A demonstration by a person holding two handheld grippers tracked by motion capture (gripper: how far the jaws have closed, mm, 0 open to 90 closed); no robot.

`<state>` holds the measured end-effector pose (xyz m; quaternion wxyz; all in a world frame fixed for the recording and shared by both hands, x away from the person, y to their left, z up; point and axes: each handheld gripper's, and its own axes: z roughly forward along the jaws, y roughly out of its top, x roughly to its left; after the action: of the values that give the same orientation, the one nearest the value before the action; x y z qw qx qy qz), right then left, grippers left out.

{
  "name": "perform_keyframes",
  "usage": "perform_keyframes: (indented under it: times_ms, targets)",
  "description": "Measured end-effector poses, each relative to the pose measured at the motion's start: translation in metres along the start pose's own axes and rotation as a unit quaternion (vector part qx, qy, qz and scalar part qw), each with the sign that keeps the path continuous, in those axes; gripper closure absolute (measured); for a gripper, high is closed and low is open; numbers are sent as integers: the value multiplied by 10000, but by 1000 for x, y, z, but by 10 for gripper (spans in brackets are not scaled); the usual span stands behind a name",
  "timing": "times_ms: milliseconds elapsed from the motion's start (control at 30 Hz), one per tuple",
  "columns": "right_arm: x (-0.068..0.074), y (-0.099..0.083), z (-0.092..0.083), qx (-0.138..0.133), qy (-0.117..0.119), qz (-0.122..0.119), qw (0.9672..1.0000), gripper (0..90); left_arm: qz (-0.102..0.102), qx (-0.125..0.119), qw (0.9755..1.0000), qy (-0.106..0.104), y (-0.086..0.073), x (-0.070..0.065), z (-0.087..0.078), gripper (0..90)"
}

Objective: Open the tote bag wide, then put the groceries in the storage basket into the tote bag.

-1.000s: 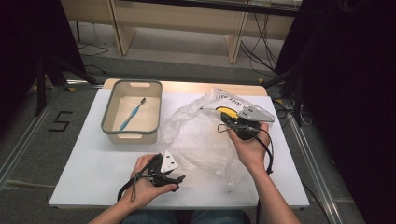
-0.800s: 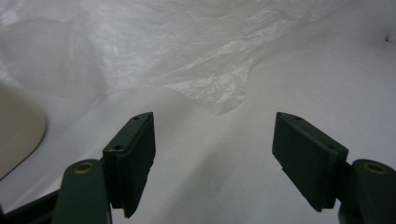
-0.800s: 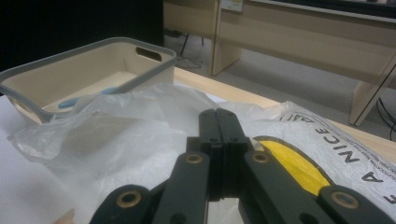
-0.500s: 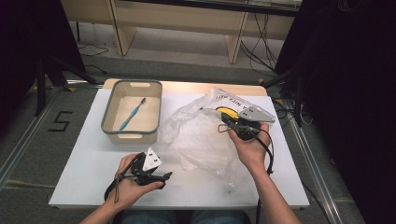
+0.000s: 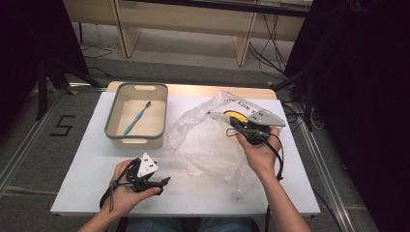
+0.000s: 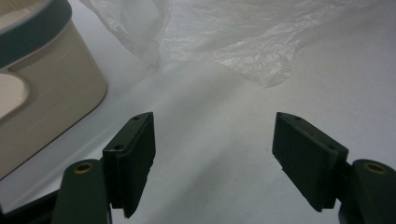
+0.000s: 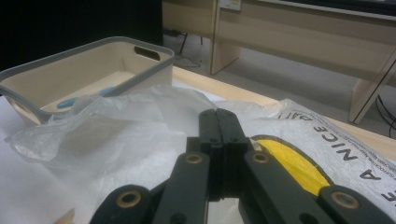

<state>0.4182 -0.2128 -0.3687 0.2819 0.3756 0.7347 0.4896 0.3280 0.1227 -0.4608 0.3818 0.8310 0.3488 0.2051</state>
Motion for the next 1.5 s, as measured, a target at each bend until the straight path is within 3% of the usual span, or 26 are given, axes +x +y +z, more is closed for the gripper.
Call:
perform_keyframes:
  times_ms: [1500]
  targets:
    - [-2,-1,-2,-6,-40,20,10000,900,-189,-61,9998,65,0,1,0,303]
